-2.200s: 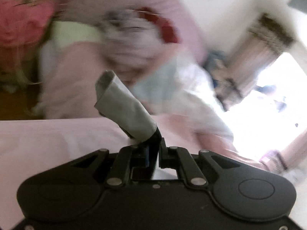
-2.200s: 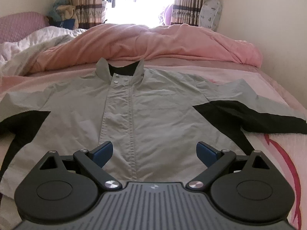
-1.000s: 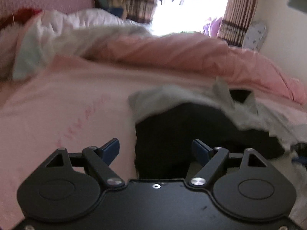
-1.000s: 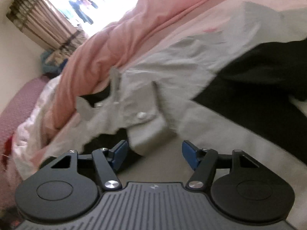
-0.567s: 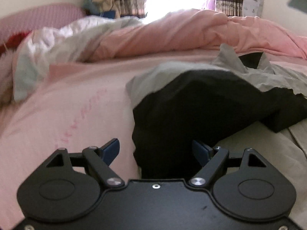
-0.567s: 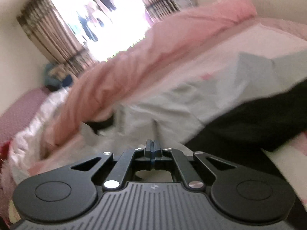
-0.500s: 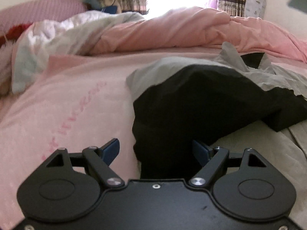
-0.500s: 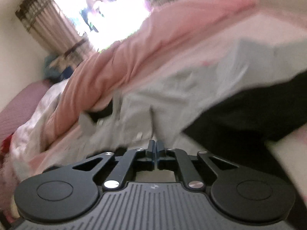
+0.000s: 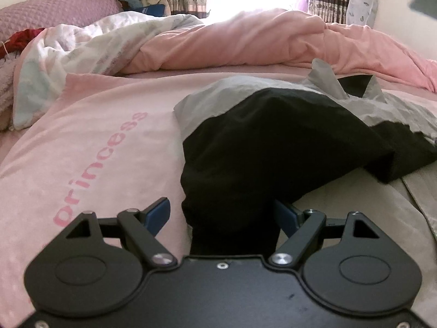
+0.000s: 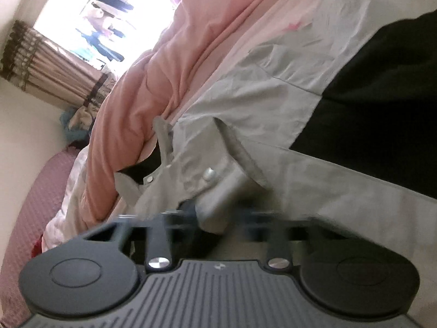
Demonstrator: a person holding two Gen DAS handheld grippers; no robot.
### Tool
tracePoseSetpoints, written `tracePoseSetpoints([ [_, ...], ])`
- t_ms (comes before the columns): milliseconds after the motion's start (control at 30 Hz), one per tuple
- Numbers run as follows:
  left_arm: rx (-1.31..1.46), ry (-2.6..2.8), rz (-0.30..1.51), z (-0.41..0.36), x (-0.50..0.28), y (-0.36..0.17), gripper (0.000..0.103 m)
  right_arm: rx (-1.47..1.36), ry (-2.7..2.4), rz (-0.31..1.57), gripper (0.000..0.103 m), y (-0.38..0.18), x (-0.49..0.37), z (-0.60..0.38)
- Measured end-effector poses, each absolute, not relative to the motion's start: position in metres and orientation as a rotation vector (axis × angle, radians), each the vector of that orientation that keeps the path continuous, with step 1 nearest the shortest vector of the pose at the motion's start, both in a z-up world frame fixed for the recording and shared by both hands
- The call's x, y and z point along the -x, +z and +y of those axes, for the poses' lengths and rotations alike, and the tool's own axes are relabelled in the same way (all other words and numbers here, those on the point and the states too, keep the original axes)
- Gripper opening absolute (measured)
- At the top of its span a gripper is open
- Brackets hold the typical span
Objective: Fold large clothes
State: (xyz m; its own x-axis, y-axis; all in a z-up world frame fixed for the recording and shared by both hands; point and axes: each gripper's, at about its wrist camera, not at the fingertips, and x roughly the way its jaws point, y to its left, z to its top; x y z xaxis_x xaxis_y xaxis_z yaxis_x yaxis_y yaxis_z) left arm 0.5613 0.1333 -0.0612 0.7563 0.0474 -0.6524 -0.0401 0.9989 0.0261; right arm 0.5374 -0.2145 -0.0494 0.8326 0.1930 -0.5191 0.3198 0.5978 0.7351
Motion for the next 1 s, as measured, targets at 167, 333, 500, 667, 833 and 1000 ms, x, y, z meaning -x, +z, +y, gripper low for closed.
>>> tracePoseSetpoints([
  [167, 0.001, 0.052, 0.724, 0.139, -0.561, -0.061, 0.083, -0.922, -0.12, 0.487, 0.006, -0.022, -0.507, -0.229],
  [333, 0.052, 0.043, 0.766, 0.149, -0.565, -0.074, 0.088, -0.853, -0.172, 0.602, 0.008, -0.045, -0.509, -0.243],
  [500, 0.077, 0.042, 0.779, 0.161, -0.551, -0.051, 0.085, -0.785, -0.2, 0.6, 0.033, -0.039, -0.494, -0.248],
  [667, 0.107, -0.004, 0.66, 0.159, -0.539, 0.0, 0.087, -0.635, -0.151, 0.489, 0.033, 0.003, -0.488, -0.232],
  [833, 0.137, -0.066, 0.657, 0.135, -0.57, 0.003, 0.087, -0.559, -0.082, 0.529, 0.033, 0.004, -0.52, -0.205],
  [1000, 0.13, -0.065, 0.728, 0.115, -0.598, -0.032, 0.087, -0.567, -0.145, 0.613, 0.029, -0.022, -0.53, -0.206],
])
